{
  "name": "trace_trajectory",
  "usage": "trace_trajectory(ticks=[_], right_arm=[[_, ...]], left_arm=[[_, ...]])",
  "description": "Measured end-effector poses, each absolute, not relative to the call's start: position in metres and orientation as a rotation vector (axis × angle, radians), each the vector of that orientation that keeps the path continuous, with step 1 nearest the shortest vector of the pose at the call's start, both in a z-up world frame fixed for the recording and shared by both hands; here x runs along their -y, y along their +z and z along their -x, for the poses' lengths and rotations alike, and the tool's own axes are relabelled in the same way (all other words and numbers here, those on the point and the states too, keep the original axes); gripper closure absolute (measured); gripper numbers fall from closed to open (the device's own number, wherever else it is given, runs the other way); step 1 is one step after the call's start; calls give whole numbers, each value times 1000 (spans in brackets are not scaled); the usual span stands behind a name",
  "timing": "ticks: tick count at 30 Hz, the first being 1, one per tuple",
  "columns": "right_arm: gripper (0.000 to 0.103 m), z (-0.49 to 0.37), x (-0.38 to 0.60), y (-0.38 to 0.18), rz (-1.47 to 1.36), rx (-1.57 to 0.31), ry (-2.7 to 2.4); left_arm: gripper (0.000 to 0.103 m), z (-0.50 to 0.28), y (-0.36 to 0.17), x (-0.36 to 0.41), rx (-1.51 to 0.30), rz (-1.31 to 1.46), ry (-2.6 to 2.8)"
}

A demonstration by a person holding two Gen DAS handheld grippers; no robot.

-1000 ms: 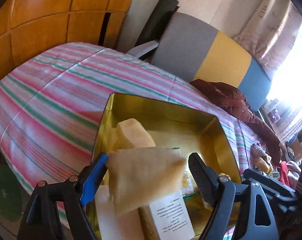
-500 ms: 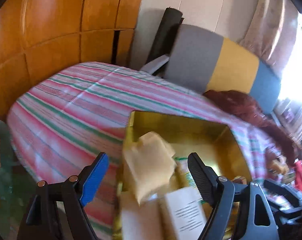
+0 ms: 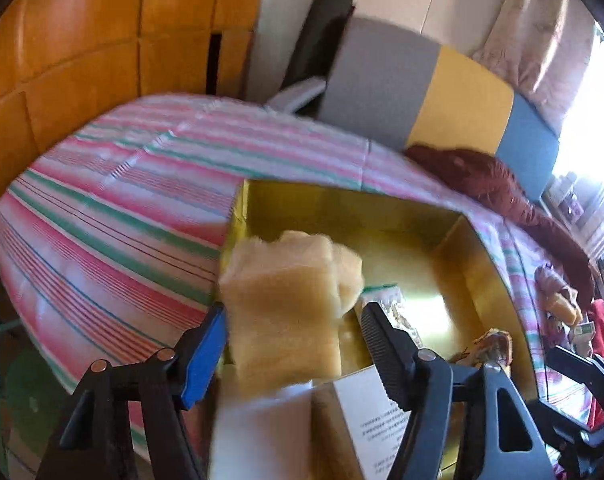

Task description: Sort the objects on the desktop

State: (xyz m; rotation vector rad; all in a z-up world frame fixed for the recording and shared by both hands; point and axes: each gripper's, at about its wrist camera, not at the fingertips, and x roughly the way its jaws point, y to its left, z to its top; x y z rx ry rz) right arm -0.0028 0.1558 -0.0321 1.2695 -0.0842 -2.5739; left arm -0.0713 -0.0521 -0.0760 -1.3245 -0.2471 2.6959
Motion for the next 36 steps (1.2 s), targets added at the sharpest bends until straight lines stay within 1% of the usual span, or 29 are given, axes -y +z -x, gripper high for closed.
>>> trace_trajectory(ticks=[2, 5, 12, 20, 25, 36], right_arm=[[12, 4, -158, -34, -1281, 88, -2575], [10, 4, -160, -35, -1289, 84, -2585], [10, 3, -167, -38, -1284, 108, -2599], [9, -3, -167, -36, -1257, 83, -2628], [9, -8, -169, -31, -1234, 78, -2649], [8, -17, -203, -18, -1204, 89, -2748]], left_arm=[[35, 79, -83, 47, 255, 1362, 2671], [35, 82, -79, 40, 236, 1340, 2689], [30, 65, -47, 36, 133, 1220, 2801], [30, 37, -15, 30, 32, 1106, 2850], [30, 23, -5, 22, 8, 1077, 2843], [30, 4, 2, -5, -110, 1031, 2847]])
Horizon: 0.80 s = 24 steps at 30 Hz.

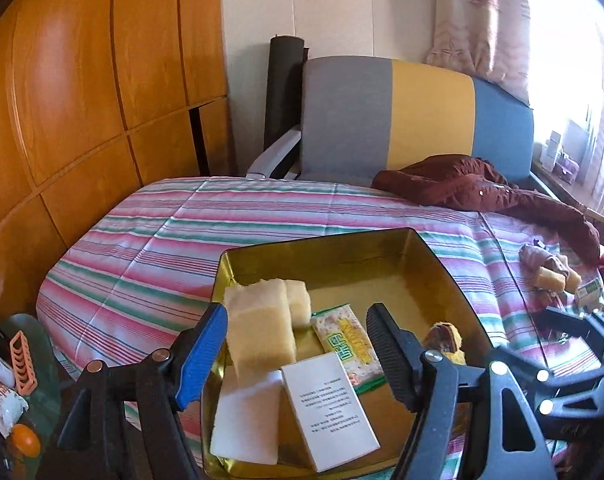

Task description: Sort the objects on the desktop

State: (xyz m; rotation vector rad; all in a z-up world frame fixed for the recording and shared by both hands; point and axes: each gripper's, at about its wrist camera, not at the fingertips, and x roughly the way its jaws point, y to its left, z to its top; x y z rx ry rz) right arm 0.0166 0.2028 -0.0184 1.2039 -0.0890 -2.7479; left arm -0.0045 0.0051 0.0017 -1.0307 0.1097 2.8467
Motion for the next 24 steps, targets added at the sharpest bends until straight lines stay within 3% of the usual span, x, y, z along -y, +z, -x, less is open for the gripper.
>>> trace_trajectory(ticks=[24], right_arm=[[5, -34, -357, -8, -1333, 117, -3031]], left_arm=[[29, -10, -10, -77, -233, 1033, 2636]])
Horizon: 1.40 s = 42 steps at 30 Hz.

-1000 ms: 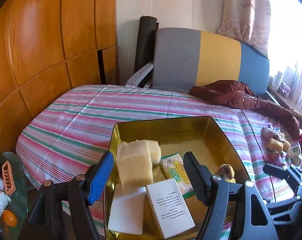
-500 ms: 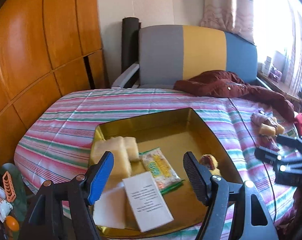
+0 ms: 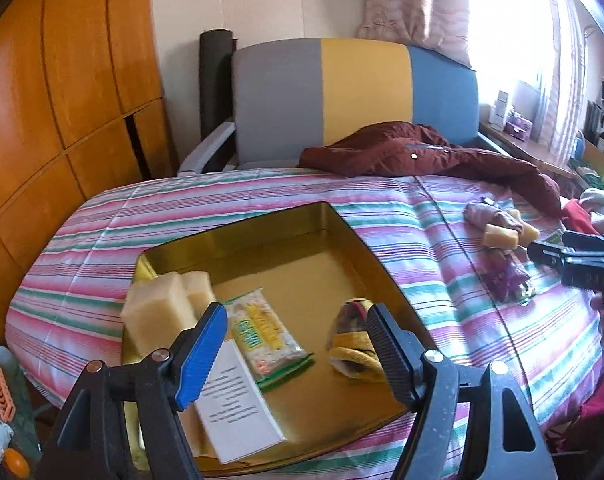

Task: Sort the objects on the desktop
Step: 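Move both open tools from the tray toward the pile of items, then grasp the purple snack packet with the left tool while the right tool grasps the cracker packet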

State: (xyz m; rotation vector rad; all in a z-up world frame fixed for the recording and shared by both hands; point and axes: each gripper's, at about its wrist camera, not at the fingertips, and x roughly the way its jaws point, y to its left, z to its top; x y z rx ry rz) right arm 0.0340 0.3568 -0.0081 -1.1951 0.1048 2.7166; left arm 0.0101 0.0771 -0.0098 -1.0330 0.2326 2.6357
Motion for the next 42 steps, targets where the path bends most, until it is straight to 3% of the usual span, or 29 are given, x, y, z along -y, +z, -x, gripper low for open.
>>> trace_trajectory(ticks=[6, 15, 25, 34, 42], right_arm=[[5, -39, -401, -6, 1174, -175, 2635], [3, -45, -461, -1, 1110, -332, 2556], [5, -31, -474, -50, 1264, -355, 2523], [5, -39, -512, -59, 1215, -623, 2485], [5, -35, -515, -52, 1217, -724, 2514]], left_arm=[[22, -11, -14, -92, -224, 1043, 2573], [22, -7, -17, -103, -173, 1066, 2511], [25, -2, -19, -122, -161, 1104, 2455], [25, 11, -26, -191, -76, 1182, 2169], [25, 33, -67, -271, 47, 1364, 1931]])
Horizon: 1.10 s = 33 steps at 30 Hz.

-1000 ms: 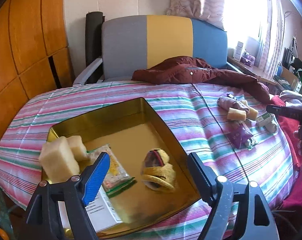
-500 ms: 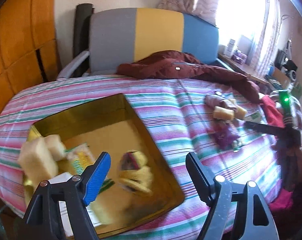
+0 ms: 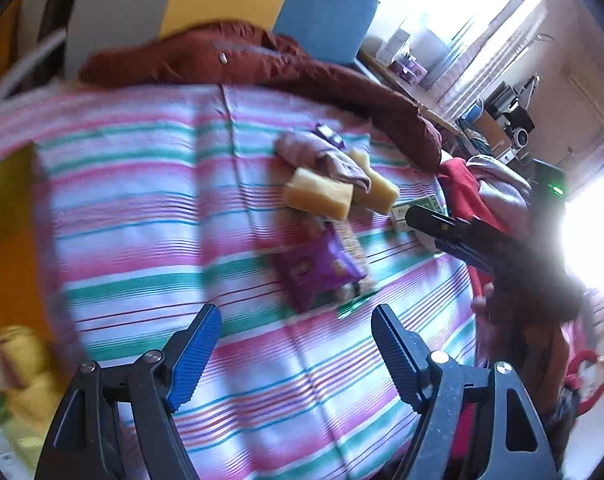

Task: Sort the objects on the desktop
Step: 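Grasp the purple snack packet with the left tool while the right tool grasps the cracker packet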

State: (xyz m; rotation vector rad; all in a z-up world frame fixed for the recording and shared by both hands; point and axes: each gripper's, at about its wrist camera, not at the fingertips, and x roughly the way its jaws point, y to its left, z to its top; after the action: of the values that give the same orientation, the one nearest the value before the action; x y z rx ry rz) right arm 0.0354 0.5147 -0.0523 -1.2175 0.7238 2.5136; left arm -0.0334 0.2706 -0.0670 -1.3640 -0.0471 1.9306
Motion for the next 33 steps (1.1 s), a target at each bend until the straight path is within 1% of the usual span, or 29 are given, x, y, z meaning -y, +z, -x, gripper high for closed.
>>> trace_trajectory(ticks=[6, 12, 15, 18, 20, 21, 22, 25, 30, 33], right_arm=[[4, -41, -515, -44, 1188, -753, 2546], [4, -41, -515, -41, 1185, -740, 2555], [4, -41, -516, -41, 1183, -740, 2552], [4, -40, -517, -43, 1189, -749, 2546], [4, -39, -516, -44, 1196, -740, 2546], [4, -39, -516, -45, 1198, -736, 2546], [4, -38, -515, -46, 1204, -731, 2545], [4, -36, -513, -50, 1227, -718, 2547], [12, -28, -504, -59, 1295, -675, 2556], [12, -23, -492, -66, 1343, -618, 2569]], left_arm=[[25, 57, -94, -308, 148, 1437, 1884], [25, 66, -115, -336, 81, 1487, 1917], [25, 62, -115, -343, 26, 1436, 1956], [30, 55, -114, -345, -54, 1380, 1995], [36, 49, -115, -344, -118, 1336, 2020], [40, 48, -116, -345, -140, 1322, 2028], [46, 47, -116, -344, -150, 1310, 2032], [49, 46, -117, -333, -138, 1311, 2024], [50, 30, -117, -321, -226, 1262, 2036], [50, 20, -119, -310, -245, 1248, 2032]])
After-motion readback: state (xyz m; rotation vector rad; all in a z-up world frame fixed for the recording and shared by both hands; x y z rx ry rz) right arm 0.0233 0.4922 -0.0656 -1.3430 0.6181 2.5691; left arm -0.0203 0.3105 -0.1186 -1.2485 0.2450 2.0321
